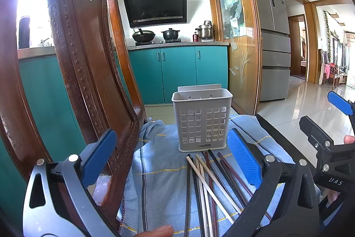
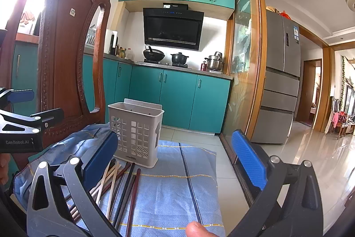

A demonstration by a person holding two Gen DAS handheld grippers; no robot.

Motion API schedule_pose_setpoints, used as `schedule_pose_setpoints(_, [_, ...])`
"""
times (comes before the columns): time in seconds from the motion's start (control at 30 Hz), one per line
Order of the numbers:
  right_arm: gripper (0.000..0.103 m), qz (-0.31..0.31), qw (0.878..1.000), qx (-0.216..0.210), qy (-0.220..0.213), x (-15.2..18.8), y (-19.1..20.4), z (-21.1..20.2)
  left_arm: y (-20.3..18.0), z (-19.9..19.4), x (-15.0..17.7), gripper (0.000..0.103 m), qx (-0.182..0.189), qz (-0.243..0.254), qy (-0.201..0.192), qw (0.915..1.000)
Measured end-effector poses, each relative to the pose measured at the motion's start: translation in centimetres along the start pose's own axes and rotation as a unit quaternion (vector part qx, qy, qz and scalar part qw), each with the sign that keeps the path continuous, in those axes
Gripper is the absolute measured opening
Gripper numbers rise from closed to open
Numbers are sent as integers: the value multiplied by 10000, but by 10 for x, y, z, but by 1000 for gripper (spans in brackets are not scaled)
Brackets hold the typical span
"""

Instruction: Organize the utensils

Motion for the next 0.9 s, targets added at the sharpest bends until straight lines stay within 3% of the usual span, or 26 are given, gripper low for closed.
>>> schedule_pose_setpoints(0.9, [100, -20, 10000, -2, -20, 0, 0, -2, 0, -1, 0, 100, -13, 9, 6, 10000])
Point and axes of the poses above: each gripper's, at about its wrist camera, not at the fingertips, and z roughly the way its jaws point, y to its left, x to its underside, the point moved 1 cm from there along z, roughly the way its jaws point, and after that the axes turned 12 degrees about x, right-handed, at the moved point
